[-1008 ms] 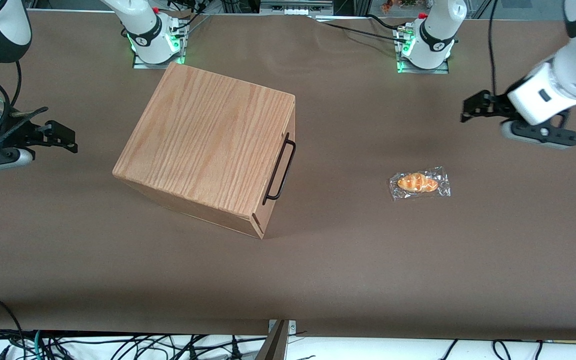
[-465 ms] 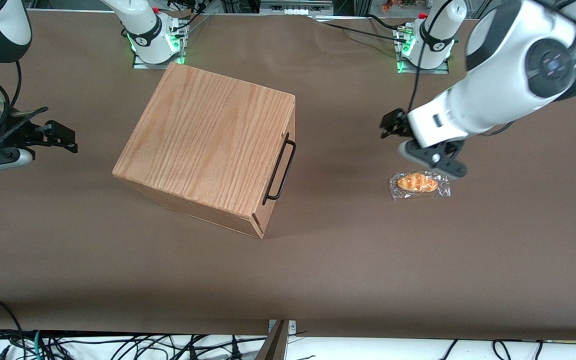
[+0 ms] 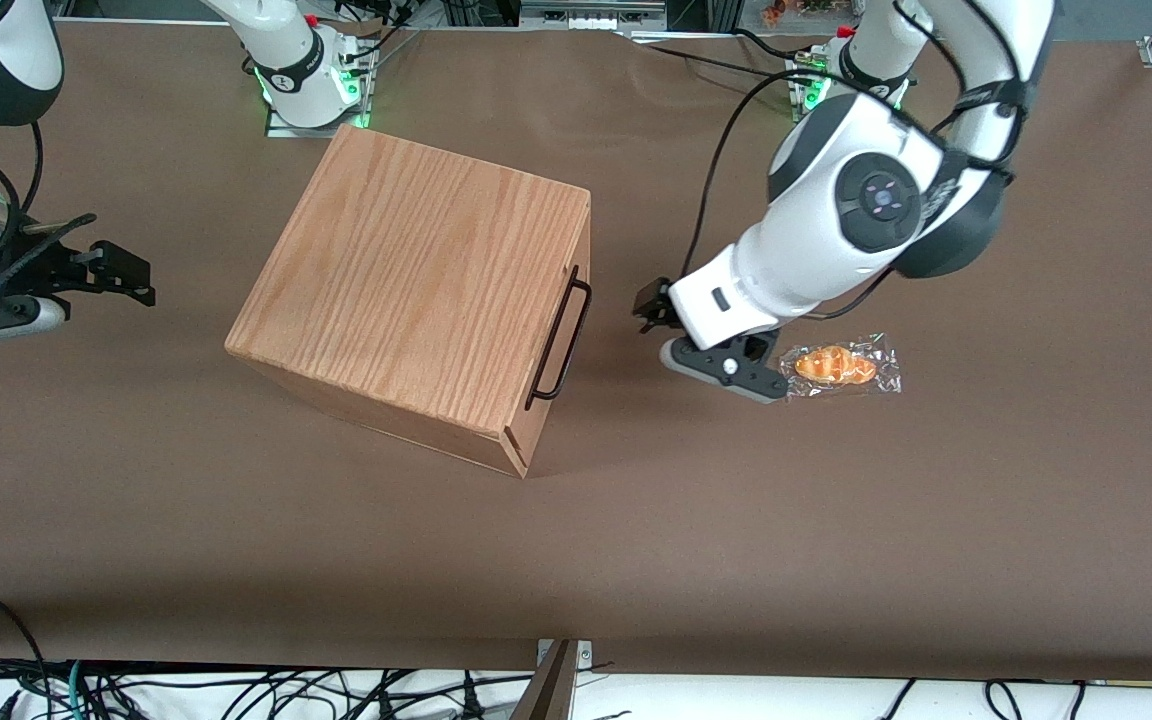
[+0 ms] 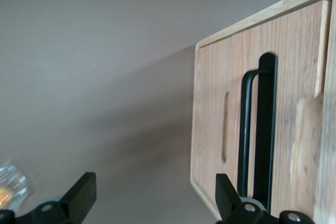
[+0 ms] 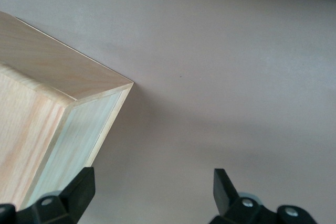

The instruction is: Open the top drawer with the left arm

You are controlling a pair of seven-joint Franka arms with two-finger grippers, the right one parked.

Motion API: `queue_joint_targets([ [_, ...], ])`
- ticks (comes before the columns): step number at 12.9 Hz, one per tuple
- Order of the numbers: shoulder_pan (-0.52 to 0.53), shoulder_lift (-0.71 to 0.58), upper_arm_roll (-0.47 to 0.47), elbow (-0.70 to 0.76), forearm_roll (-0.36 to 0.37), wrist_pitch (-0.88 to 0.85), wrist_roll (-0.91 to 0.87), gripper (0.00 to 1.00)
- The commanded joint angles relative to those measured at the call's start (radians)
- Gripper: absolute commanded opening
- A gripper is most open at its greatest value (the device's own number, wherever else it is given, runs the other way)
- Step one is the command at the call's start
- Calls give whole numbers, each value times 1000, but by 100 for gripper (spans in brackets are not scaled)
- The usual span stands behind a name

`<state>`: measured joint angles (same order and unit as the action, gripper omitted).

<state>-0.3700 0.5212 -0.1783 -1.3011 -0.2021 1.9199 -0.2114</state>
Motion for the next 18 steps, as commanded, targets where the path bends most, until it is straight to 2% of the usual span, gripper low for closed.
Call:
queue_joint_targets([
  [1, -29, 75, 8, 43, -14, 76, -3, 100],
  [4, -89, 102, 8, 31, -17, 177, -11, 100],
  [9, -118, 103, 8, 26, -22, 176, -11, 100],
  [18, -107, 154, 8, 28, -17, 171, 9, 100],
])
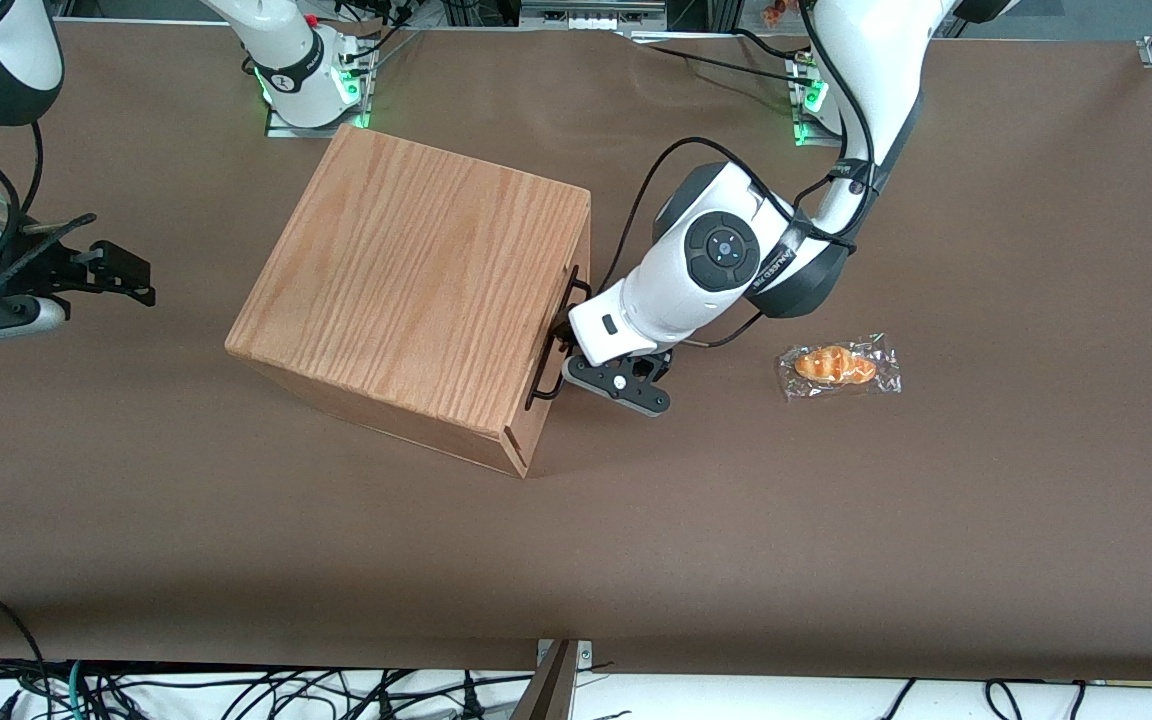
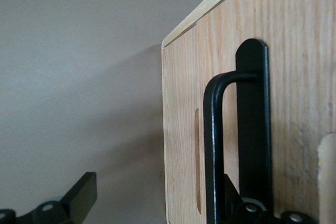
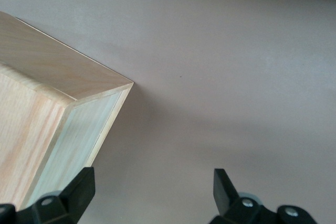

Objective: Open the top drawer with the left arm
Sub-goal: 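Pull the black handle outward with the left gripper, sliding the drawer open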

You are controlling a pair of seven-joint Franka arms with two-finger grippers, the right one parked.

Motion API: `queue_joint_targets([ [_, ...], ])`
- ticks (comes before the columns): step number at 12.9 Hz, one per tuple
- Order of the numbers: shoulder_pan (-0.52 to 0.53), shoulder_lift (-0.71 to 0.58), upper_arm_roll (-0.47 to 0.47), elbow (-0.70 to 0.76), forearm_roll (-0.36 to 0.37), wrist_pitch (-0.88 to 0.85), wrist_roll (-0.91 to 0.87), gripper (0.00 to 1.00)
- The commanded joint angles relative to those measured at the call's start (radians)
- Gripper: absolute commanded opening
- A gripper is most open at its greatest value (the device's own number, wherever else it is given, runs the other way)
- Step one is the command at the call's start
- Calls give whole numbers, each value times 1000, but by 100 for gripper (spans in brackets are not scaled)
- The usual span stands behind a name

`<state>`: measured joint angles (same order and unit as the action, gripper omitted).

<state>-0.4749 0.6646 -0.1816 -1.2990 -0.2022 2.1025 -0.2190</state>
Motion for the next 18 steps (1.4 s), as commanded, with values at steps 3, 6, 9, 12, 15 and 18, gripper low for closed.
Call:
queue_joint_targets([
  [3, 12, 3, 17, 24, -13, -19, 12, 100],
  [6, 56, -10, 17, 4, -13, -81, 19, 100],
  [9, 85, -13, 19, 4, 16, -94, 47, 100],
  [12, 127, -17, 16, 4, 50, -137, 87, 100],
  [15, 151, -29, 16, 4, 52, -176, 108, 100],
  [18, 171, -34, 16, 6, 50, -209, 159, 100],
])
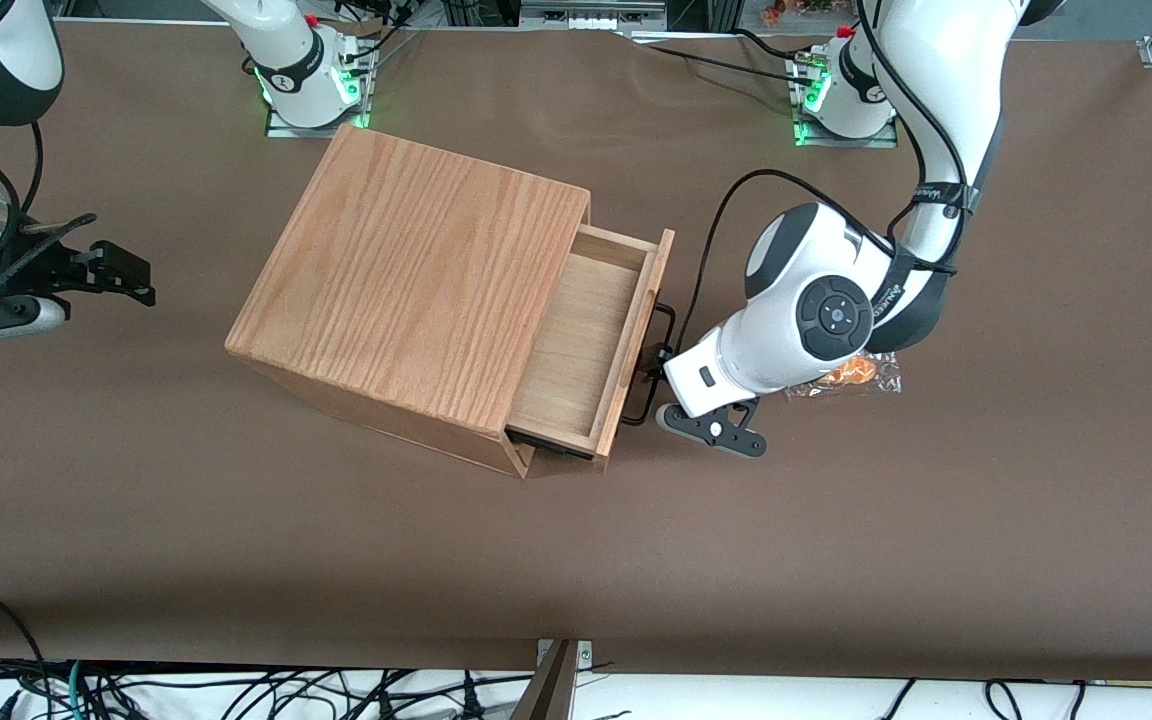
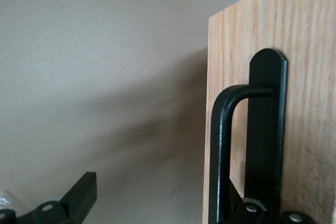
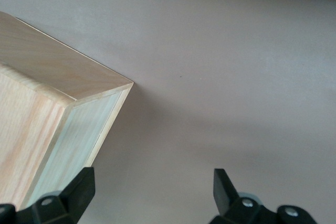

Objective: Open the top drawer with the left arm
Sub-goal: 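Pull the black handle outward with the left gripper, sliding the drawer open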

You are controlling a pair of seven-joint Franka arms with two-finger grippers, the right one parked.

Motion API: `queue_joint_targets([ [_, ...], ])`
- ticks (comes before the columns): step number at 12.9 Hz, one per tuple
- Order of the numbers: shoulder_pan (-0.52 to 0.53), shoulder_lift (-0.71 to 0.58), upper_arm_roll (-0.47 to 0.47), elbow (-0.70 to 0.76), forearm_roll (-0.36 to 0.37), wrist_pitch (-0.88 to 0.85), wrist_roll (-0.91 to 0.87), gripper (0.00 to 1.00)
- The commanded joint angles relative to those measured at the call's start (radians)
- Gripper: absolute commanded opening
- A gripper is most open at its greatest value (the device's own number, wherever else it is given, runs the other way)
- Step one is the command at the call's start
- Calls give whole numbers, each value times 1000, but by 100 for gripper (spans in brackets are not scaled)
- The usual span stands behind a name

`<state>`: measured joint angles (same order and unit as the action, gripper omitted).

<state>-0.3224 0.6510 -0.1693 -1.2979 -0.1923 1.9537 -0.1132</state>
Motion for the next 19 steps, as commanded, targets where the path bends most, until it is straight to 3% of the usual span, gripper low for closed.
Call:
queue_joint_targets([
  [1, 23, -24, 4, 5, 40, -64, 61, 100],
  [6, 57, -31, 4, 3, 40, -73, 139, 100],
  [19, 66, -48, -25, 20, 8, -105, 130, 100],
])
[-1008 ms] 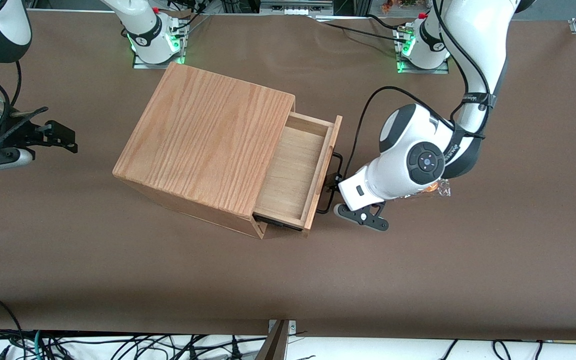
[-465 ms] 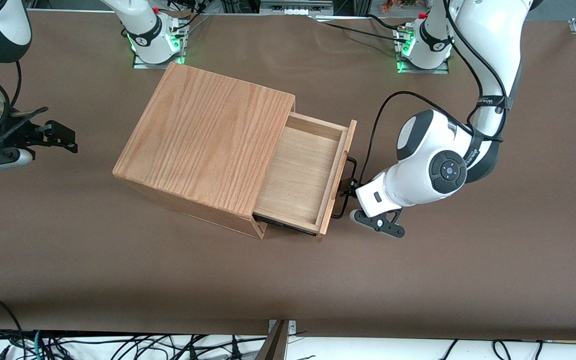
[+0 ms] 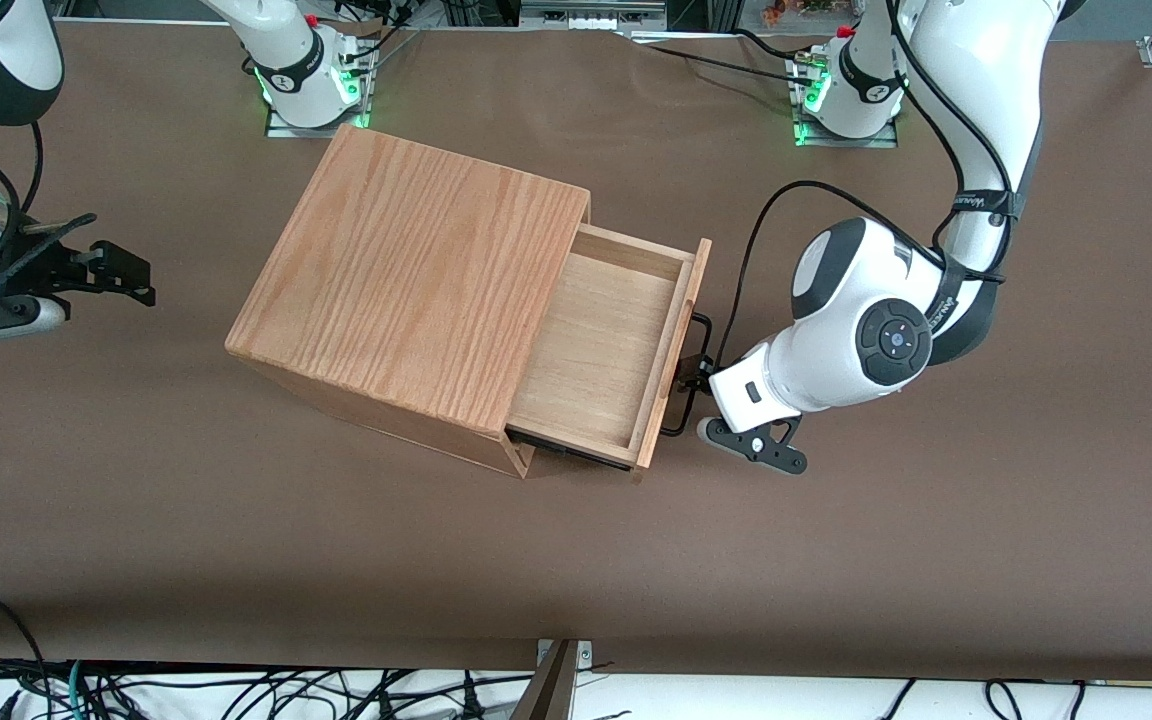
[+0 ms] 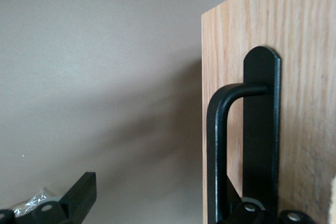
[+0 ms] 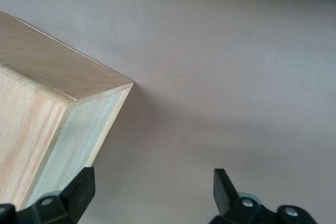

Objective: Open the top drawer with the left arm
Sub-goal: 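Pull the black handle outward with the left gripper, sliding the drawer open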

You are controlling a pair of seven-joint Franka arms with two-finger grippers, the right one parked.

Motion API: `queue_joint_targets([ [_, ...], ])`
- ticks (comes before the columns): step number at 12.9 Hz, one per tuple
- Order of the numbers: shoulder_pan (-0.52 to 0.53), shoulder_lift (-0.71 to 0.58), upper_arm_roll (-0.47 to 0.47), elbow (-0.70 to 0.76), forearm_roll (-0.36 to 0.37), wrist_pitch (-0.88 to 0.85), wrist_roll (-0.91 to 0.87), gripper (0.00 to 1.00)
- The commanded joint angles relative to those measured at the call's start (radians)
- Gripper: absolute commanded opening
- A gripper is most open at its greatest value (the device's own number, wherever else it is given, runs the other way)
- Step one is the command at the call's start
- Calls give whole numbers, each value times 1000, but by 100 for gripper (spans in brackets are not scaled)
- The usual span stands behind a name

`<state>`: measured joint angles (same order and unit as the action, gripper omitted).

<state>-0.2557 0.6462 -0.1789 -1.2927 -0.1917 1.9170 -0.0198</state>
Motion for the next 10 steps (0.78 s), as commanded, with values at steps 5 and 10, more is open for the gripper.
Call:
queue_joint_targets([
  [5, 3, -62, -13, 15, -54, -78, 35, 100],
  [10, 77, -170, -5, 15, -40, -258, 44, 100],
])
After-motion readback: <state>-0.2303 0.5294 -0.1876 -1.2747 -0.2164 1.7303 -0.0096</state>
